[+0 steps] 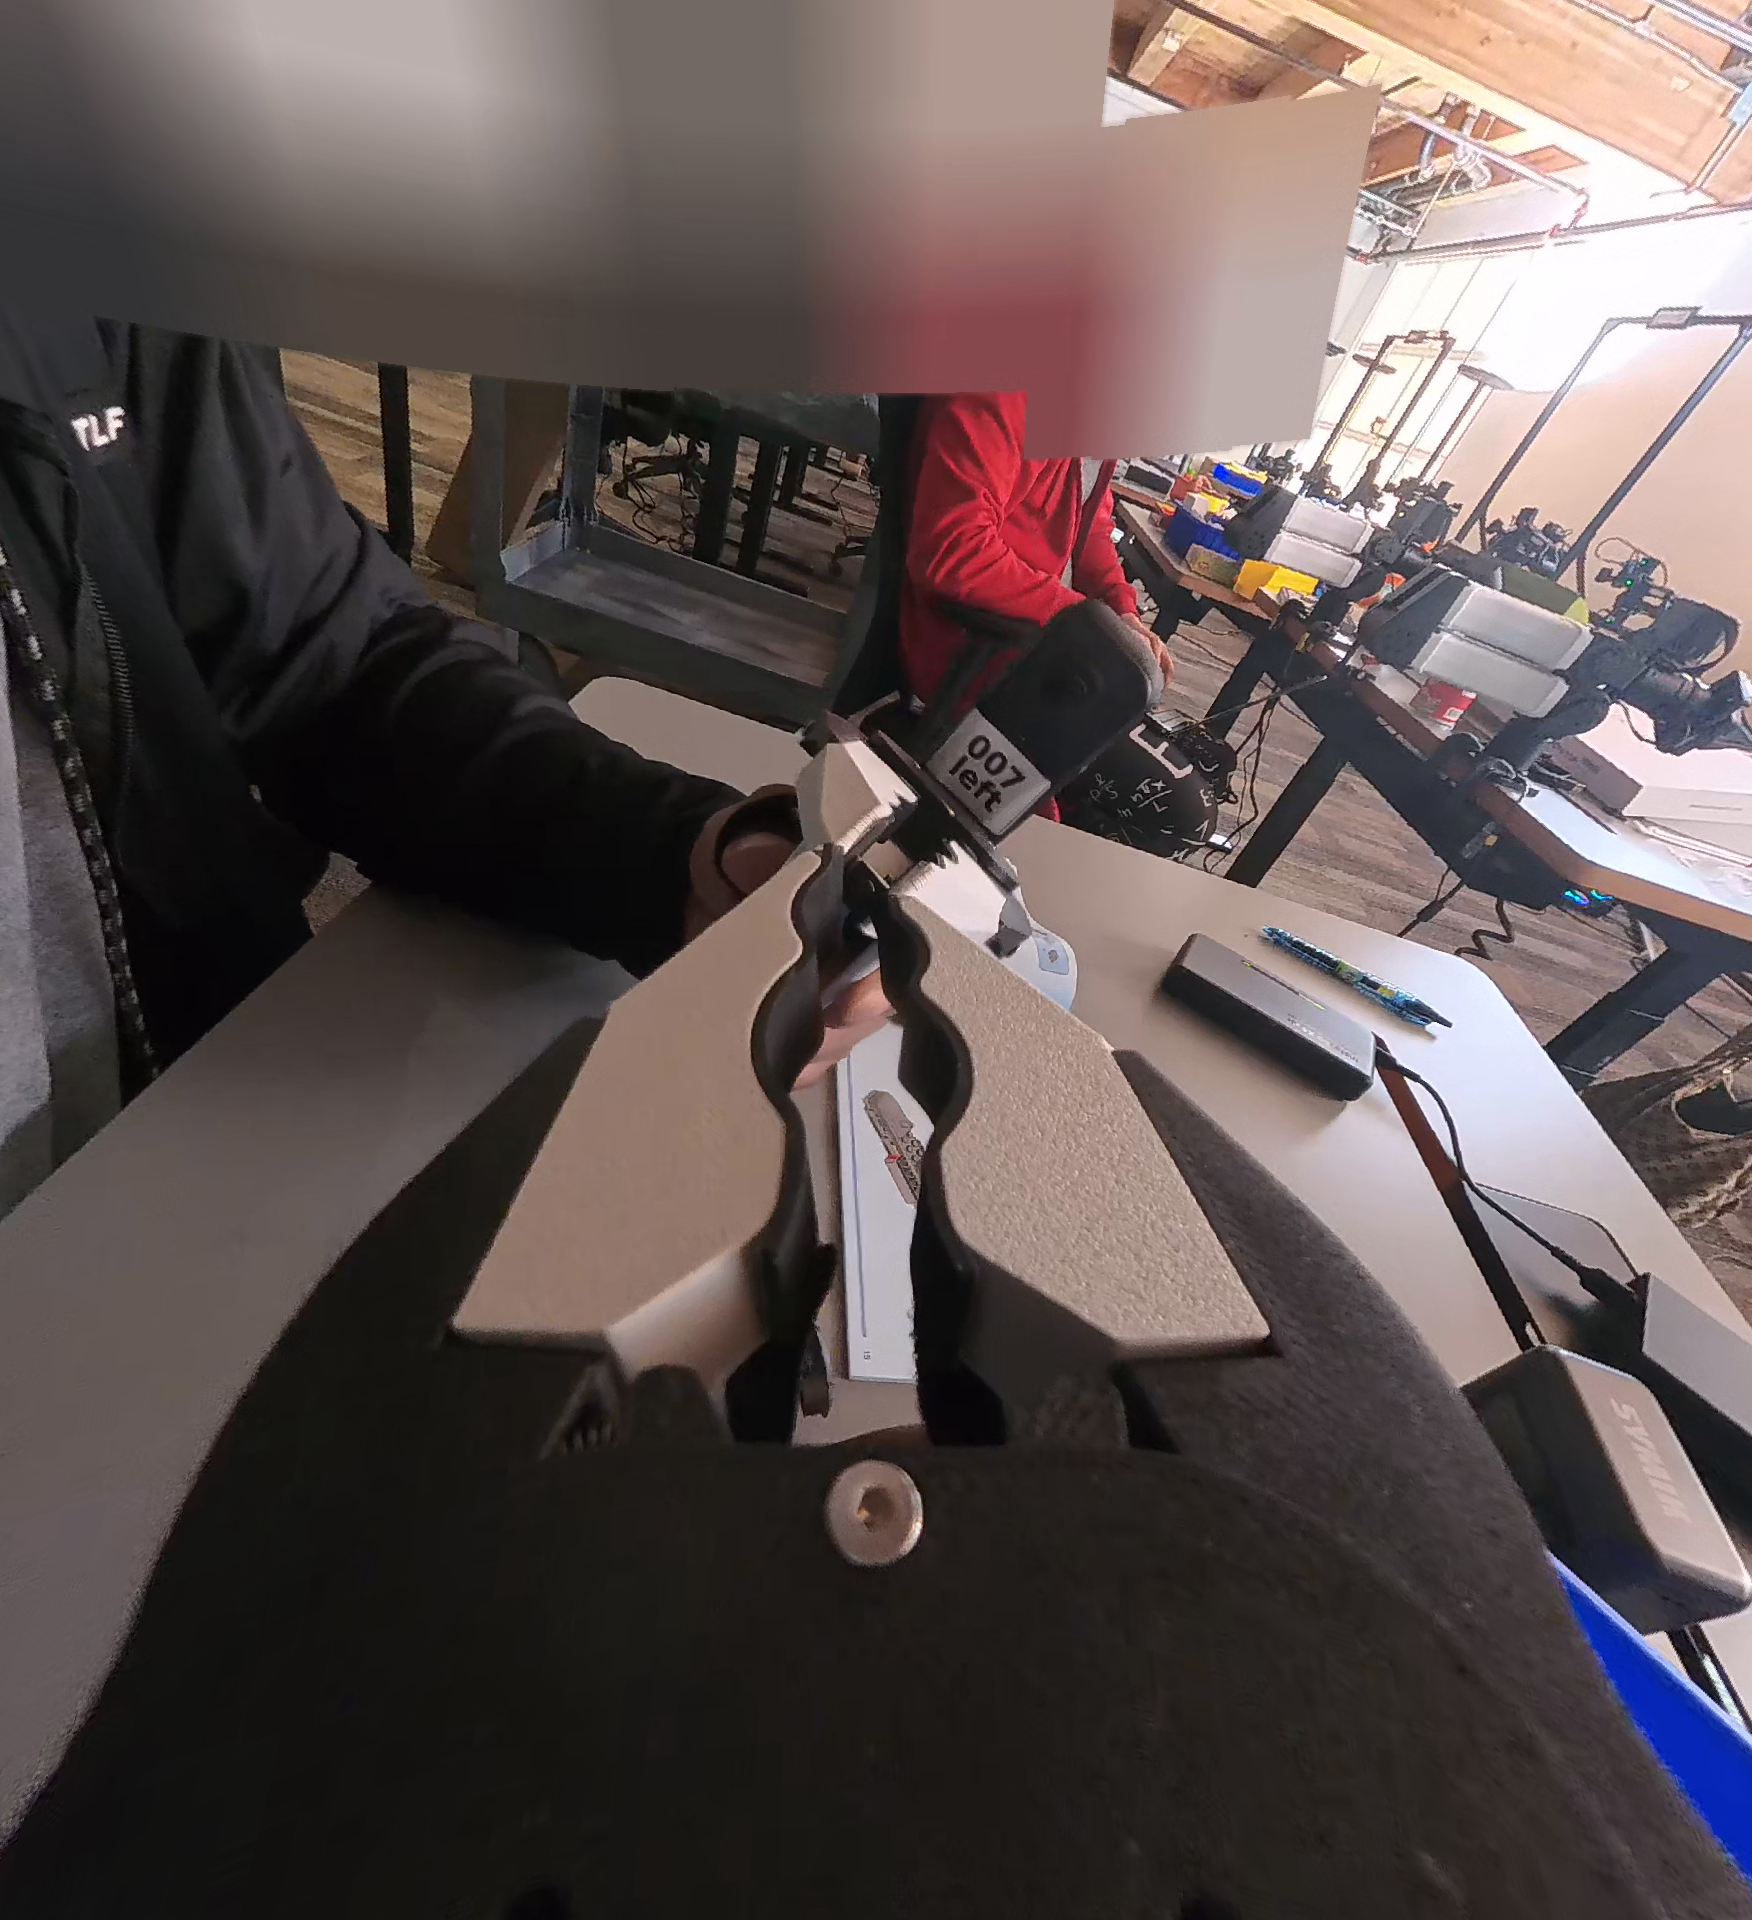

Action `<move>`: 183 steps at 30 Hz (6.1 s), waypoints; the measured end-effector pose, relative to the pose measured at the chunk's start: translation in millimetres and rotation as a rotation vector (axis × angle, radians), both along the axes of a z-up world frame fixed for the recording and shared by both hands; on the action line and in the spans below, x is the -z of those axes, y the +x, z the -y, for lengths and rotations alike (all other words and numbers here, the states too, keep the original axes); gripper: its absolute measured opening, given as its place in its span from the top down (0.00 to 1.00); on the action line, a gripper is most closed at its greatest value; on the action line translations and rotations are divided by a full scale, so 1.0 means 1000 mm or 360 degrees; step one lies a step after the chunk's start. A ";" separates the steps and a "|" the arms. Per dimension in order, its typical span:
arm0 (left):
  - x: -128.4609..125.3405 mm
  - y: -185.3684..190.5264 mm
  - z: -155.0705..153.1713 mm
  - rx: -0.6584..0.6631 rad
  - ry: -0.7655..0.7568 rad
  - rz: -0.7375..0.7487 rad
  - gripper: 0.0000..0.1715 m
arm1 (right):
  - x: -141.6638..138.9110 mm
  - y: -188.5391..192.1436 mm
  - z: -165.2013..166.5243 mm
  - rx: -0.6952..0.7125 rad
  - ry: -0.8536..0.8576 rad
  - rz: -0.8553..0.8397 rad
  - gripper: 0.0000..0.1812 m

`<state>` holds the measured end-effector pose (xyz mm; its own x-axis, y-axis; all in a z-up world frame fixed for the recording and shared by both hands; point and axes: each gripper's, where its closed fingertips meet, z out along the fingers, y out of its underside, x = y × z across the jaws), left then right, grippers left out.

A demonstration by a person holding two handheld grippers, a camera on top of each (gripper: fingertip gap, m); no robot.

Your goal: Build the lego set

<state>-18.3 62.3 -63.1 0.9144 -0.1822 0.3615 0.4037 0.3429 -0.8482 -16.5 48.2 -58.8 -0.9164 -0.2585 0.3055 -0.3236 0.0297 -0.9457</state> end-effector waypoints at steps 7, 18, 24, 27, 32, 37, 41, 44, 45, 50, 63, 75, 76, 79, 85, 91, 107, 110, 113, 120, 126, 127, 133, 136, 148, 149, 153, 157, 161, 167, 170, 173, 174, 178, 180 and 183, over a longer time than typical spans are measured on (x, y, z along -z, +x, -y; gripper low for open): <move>0.001 0.000 0.000 0.0065 0.0020 0.0077 0.95 | 0.002 0.000 0.000 0.0008 0.0002 -0.0051 0.96; 0.003 0.000 -0.001 0.0166 0.0043 0.0198 0.95 | 0.004 0.000 0.000 0.0022 0.0010 -0.0129 0.97; 0.004 0.002 -0.003 0.0229 0.0052 0.0248 0.95 | 0.004 -0.001 -0.001 0.0023 -0.0003 -0.0162 1.00; 0.005 0.002 -0.004 0.0216 0.0043 0.0241 0.95 | 0.004 -0.001 -0.002 0.0013 0.0007 -0.0129 1.00; 0.005 -0.003 -0.003 0.0165 0.0046 0.0256 0.95 | -0.003 -0.009 -0.003 0.0066 -0.0028 -0.0048 0.95; 0.000 -0.004 0.000 0.0161 0.0081 0.0275 0.95 | -0.001 -0.009 -0.008 0.0045 -0.0008 -0.0095 0.90; 0.002 -0.007 0.000 0.0182 0.0084 0.0338 0.95 | 0.004 -0.007 -0.006 0.0059 0.0008 -0.0186 0.89; 0.007 -0.006 -0.004 0.0216 0.0056 0.0392 0.95 | 0.008 -0.007 -0.004 0.0070 0.0021 -0.0234 0.91; 0.008 -0.007 -0.005 0.0222 0.0052 0.0406 0.95 | 0.010 -0.007 -0.003 0.0072 0.0030 -0.0242 0.93; 0.006 -0.014 -0.002 0.0084 0.0048 0.0347 0.92 | 0.007 -0.013 -0.003 0.0127 0.0025 -0.0208 0.95; -0.009 -0.018 0.007 -0.0507 -0.0100 -0.0278 0.92 | -0.008 -0.017 0.001 0.0090 -0.0071 0.0261 0.95; -0.007 -0.017 0.004 -0.0510 -0.0128 -0.0304 0.95 | -0.007 -0.016 0.003 0.0077 -0.0072 0.0304 0.95; -0.007 -0.017 0.005 -0.0509 -0.0124 -0.0296 0.95 | -0.007 -0.016 0.003 0.0081 -0.0071 0.0293 0.95; -0.009 -0.018 0.006 -0.0501 -0.0090 -0.0276 0.95 | -0.008 -0.016 0.002 0.0078 -0.0066 0.0275 0.94; -0.010 -0.018 0.008 -0.0500 -0.0094 -0.0277 0.95 | -0.009 -0.016 0.000 0.0066 -0.0066 0.0290 0.95; -0.010 -0.016 0.007 -0.0449 -0.0081 -0.0238 0.95 | -0.008 -0.015 0.001 0.0067 -0.0061 0.0277 0.96; -0.006 -0.013 0.004 -0.0347 -0.0087 -0.0173 0.95 | -0.005 -0.012 0.003 0.0067 -0.0035 0.0221 0.95; -0.005 -0.013 0.005 -0.0302 -0.0070 -0.0128 0.95 | -0.004 -0.012 0.003 0.0074 -0.0033 0.0197 0.96; -0.004 -0.012 0.005 -0.0249 -0.0053 -0.0084 0.95 | -0.003 -0.011 0.003 0.0071 -0.0027 0.0179 0.96; -0.003 -0.009 0.004 -0.0162 -0.0042 -0.0027 0.95 | -0.001 -0.009 0.003 0.0054 -0.0021 0.0131 0.96; -0.002 -0.014 0.005 -0.0299 -0.0101 -0.0132 0.95 | -0.001 -0.013 0.004 0.0079 -0.0011 0.0217 0.95; -0.002 -0.014 0.005 -0.0330 -0.0122 -0.0175 0.95 | -0.002 -0.013 0.004 0.0068 -0.0018 0.0251 0.95; -0.005 -0.011 0.004 -0.0428 -0.0185 -0.0328 0.95 | -0.007 -0.011 0.001 0.0006 -0.0045 0.0360 0.94; -0.004 -0.009 0.002 -0.0447 -0.0218 -0.0373 0.95 | -0.008 -0.011 0.000 -0.0011 -0.0039 0.0380 0.94; -0.001 -0.006 -0.002 -0.0446 -0.0263 -0.0430 0.95 | -0.004 -0.004 -0.001 -0.0024 -0.0020 0.0240 0.95; -0.001 -0.005 -0.002 -0.0438 -0.0258 -0.0426 0.95 | -0.004 -0.004 -0.001 -0.0020 -0.0026 0.0208 0.95; 0.000 -0.005 -0.002 -0.0403 -0.0244 -0.0382 0.95 | -0.004 -0.003 -0.001 0.0016 -0.0051 0.0090 0.95; 0.000 -0.005 -0.002 -0.0365 -0.0229 -0.0339 0.95 | -0.003 -0.003 0.000 0.0028 -0.0056 0.0043 0.96; 0.002 -0.005 -0.003 -0.0314 -0.0211 -0.0279 0.95 | -0.001 -0.003 0.000 0.0046 -0.0047 -0.0031 0.96; 0.003 -0.002 -0.003 -0.0190 -0.0158 -0.0171 0.95 | 0.001 -0.001 -0.001 0.0043 -0.0042 -0.0108 0.96; 0.003 0.000 -0.004 -0.0138 -0.0139 -0.0129 0.95 | 0.001 0.000 -0.001 0.0035 -0.0043 -0.0130 0.96; 0.003 0.000 -0.004 -0.0102 -0.0130 -0.0097 0.96 | 0.002 0.001 -0.001 0.0029 -0.0045 -0.0148 0.96; 0.004 0.001 -0.004 -0.0094 -0.0127 -0.0093 0.96 | 0.002 0.002 -0.001 0.0027 -0.0047 -0.0153 0.96; 0.004 0.002 -0.004 -0.0048 -0.0111 -0.0050 0.96 | 0.002 0.003 -0.001 0.0024 -0.0055 -0.0182 0.96; 0.004 0.002 -0.004 -0.0032 -0.0105 -0.0037 0.96 | 0.002 0.003 -0.001 0.0024 -0.0057 -0.0195 0.96; 0.004 0.002 -0.004 -0.0006 -0.0100 -0.0013 0.96 | 0.003 0.003 -0.001 0.0022 -0.0061 -0.0214 0.96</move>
<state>-16.1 66.1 -67.4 0.9180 -0.1559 0.3645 0.3953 0.2904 -0.8714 -13.1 49.5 -61.6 -0.8701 -0.2318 0.4350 -0.4471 -0.0006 -0.8945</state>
